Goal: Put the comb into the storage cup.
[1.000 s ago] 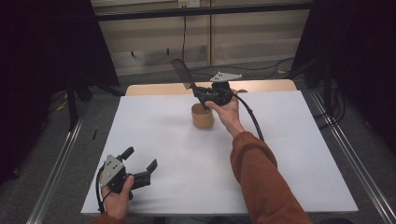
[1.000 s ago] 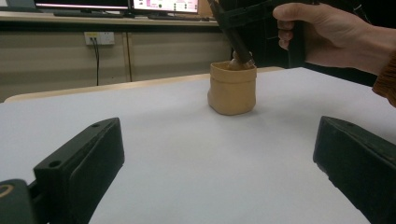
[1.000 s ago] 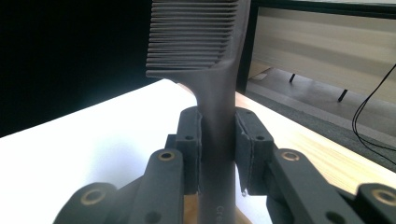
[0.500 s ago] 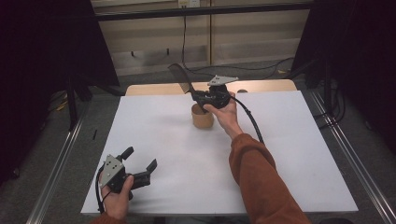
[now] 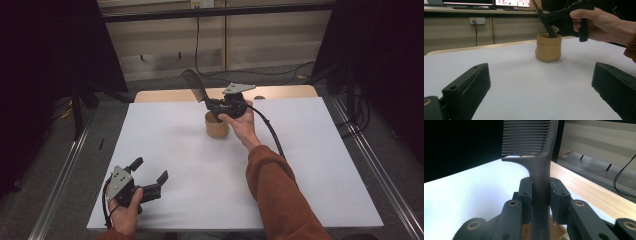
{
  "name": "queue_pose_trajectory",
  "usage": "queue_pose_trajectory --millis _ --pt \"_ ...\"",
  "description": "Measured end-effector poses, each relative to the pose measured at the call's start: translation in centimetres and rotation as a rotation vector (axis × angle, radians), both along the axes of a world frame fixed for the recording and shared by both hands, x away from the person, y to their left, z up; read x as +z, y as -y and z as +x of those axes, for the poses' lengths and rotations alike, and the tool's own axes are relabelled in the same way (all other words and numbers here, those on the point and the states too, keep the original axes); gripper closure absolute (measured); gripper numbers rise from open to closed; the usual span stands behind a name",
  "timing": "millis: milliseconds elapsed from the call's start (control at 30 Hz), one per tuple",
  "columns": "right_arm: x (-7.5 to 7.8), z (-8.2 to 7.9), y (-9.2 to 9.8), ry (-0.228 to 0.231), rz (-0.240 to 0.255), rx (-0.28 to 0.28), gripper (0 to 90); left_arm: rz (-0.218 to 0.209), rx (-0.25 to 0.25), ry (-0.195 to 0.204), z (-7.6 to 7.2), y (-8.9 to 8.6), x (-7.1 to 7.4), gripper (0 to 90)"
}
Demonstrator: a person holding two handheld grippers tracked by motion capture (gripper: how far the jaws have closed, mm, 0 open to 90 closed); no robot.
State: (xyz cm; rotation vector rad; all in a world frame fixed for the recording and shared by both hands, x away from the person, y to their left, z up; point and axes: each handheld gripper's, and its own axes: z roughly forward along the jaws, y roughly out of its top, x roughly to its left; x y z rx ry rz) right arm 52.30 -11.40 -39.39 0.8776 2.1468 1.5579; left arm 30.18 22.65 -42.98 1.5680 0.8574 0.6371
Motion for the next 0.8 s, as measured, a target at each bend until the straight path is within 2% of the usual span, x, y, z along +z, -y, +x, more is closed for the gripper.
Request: queue_pose_trajectory --millis 267,400,800 --pt "-0.08 -0.2 -0.02 -0.002 0.001 0.003 73.2 -0.002 0.001 -0.002 0.0 0.06 -0.02 2.0" --pt "0.17 -0.29 0.0 0.015 -0.013 -0.008 73.2 -0.004 0.001 -0.002 0.0 0.07 -0.02 2.0" --pt "-0.29 -0.35 0.56 -0.001 -0.019 -0.012 73.3 0.003 -0.002 -0.003 0.02 0.09 -0.04 2.0"
